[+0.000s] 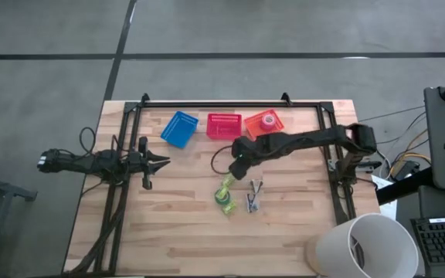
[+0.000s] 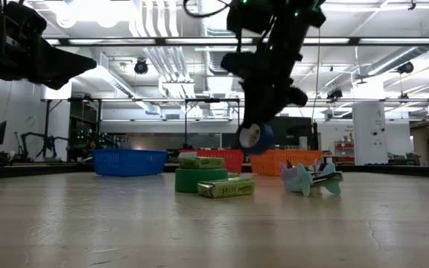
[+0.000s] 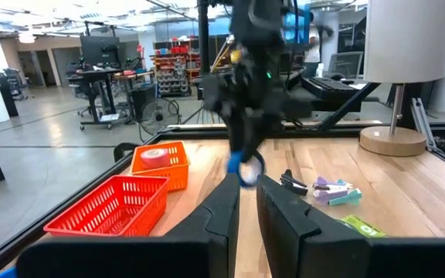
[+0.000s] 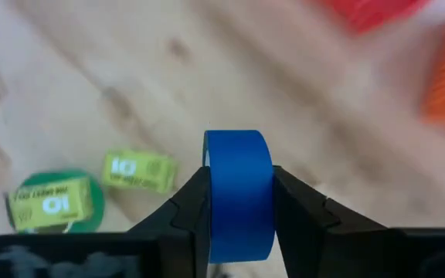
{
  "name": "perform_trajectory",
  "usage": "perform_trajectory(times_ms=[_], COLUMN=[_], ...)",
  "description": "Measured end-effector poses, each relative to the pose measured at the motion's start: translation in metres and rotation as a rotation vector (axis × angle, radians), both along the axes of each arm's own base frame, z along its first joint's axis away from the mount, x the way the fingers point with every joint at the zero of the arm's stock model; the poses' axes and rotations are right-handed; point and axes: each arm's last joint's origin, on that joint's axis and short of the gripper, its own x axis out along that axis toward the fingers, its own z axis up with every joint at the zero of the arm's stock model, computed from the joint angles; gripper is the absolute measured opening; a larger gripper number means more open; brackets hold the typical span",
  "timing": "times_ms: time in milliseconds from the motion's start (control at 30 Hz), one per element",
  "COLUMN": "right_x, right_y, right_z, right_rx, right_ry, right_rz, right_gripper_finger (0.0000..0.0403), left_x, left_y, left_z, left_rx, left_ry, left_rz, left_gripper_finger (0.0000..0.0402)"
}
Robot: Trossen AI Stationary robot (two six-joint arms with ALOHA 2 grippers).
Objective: Pick and place Stapler, Stapler remover, tape
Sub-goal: Put the blue tape into the orange bin
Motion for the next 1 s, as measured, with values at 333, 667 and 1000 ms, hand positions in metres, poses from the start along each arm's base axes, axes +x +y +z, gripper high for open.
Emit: perform_trajectory(times_ms=[333,667,1000], right_x=[-0.028,-0.032,-0.03], right_y=[-0.038,-0.076,-0.1], right_z=[0.049,0.035,0.013], right_rx=[-0.358,-0.379,-0.374], right_ry=[-0.084,0.026,0.123], right_rz=[-0.248,-0.269,-0.278], right_gripper_finger=[0.0114,0.0117,0.0111], left_x=[0.0,0.0,0.0], left_y=[0.0,0.0,0.0], left_z=[0.0,0.0,0.0], left_rx=[0.0,0.0,0.0], left_ry=[0.0,0.0,0.0], left_rz=[0.0,0.0,0.0], left_gripper_finger=[0.0051,0.0051,0.0051])
